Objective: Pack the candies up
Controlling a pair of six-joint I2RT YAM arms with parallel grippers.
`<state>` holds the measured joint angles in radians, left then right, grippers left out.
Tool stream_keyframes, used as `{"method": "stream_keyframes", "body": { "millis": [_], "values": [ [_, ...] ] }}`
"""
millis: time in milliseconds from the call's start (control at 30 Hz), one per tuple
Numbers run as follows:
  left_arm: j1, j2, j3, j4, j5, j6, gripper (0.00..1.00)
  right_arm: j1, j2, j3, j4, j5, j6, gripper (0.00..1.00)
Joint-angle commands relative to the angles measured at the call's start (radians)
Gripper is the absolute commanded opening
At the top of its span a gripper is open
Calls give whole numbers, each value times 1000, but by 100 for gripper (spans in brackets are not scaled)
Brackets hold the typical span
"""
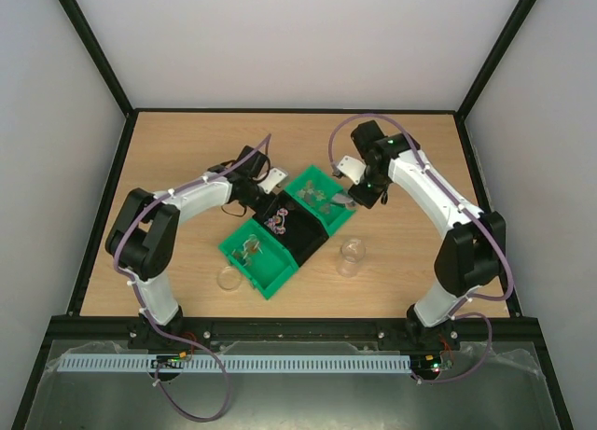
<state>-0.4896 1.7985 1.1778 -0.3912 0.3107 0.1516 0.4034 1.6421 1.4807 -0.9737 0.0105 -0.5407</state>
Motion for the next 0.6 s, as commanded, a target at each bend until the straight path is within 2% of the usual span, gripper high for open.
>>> {"method": "stream_keyframes", "body": {
  "millis": [0,567],
  "values": [
    [-24,-47,3,54,-35,30,2,28,31,-17,-90,24,-53,1],
    [-53,-42,-10,61,-54,16,2,103,143,8,-157,157,-131,1]
  ]
}}
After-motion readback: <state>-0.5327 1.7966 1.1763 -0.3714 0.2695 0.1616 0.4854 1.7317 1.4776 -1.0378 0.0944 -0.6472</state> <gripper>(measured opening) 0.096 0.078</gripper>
